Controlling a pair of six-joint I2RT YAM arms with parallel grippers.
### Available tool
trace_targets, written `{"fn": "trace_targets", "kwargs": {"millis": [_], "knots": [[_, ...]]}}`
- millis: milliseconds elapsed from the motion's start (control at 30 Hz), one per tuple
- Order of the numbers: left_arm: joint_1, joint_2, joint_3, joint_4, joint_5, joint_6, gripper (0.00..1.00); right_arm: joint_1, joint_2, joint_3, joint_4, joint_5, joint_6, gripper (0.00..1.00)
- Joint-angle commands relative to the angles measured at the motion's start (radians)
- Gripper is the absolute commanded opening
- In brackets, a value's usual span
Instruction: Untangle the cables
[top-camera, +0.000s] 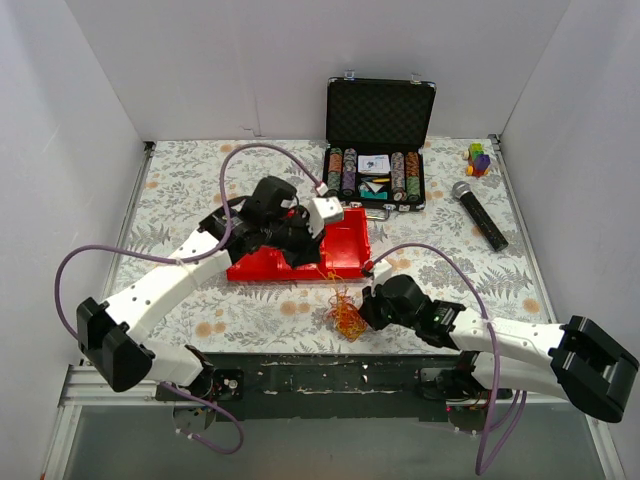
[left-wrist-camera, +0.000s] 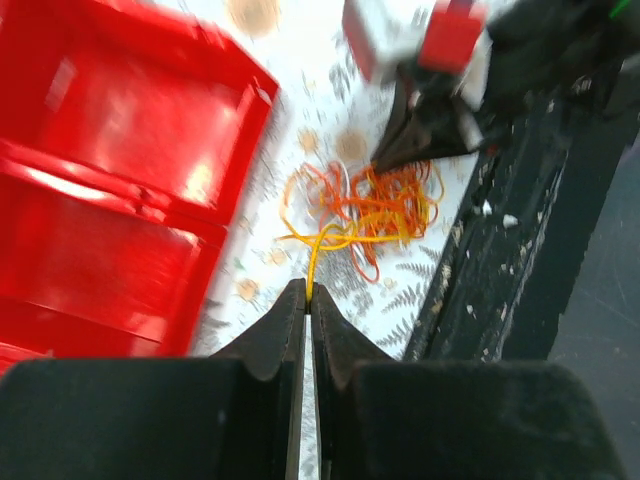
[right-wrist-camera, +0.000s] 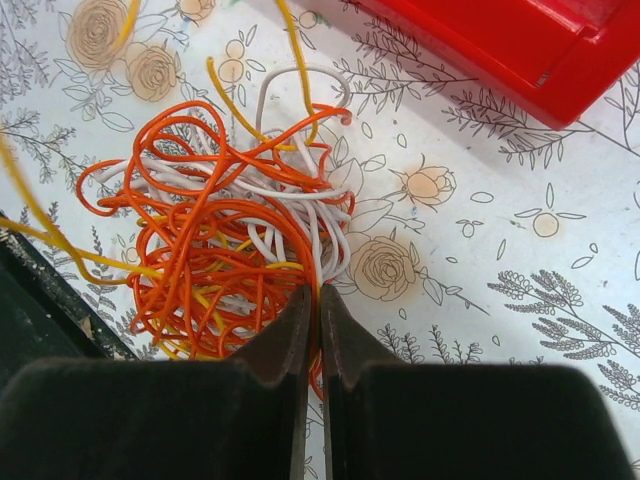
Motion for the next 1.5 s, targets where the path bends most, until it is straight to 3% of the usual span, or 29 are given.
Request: {"fn": "trace_targets", "kwargs": {"millis": [0, 233, 567, 833, 1000, 1167, 1300, 1467], "knots": [[0.005, -0.070, 0.184, -0.059, -0.035, 0.047, 0.00, 0.005, 0.041, 0.023, -0.103, 0.004, 0.003, 0.02], [0.005, -0.125, 0.286, 0.043, -0.061, 0.015, 0.00, 0.007, 0.081, 0.041, -0.122, 0.027, 0.017, 0.01], [0.004, -0.134, 0.539, 0.241, -0.225, -0.038, 0.00, 0.007, 0.115, 0.056, -0.129, 0.036, 0.023, 0.03], [0.004, -0.110, 0.691, 0.268, -0.313, -0.024, 0.00, 0.007, 0.105, 0.053, -0.124, 0.039, 0.031, 0.05], [0.004, -0.181, 0.533, 0.235, -0.432, 0.031, 0.00, 0.007, 0.084, 0.055, -0.130, 0.050, 0.028, 0.05], [0.007, -0.298, 0.179, 0.292, -0.636, 0.068, 0.00, 0.007, 0.056, 0.044, -0.121, 0.053, 0.026, 0.05], [0.036, -0.363, -0.001, 0.337, -0.678, 0.039, 0.00, 0.007, 0.047, 0.046, -0.123, 0.055, 0.020, 0.05], [0.138, -0.380, -0.096, 0.369, -0.701, -0.050, 0.00, 0.007, 0.044, 0.043, -0.124, 0.059, 0.022, 0.05]]}}
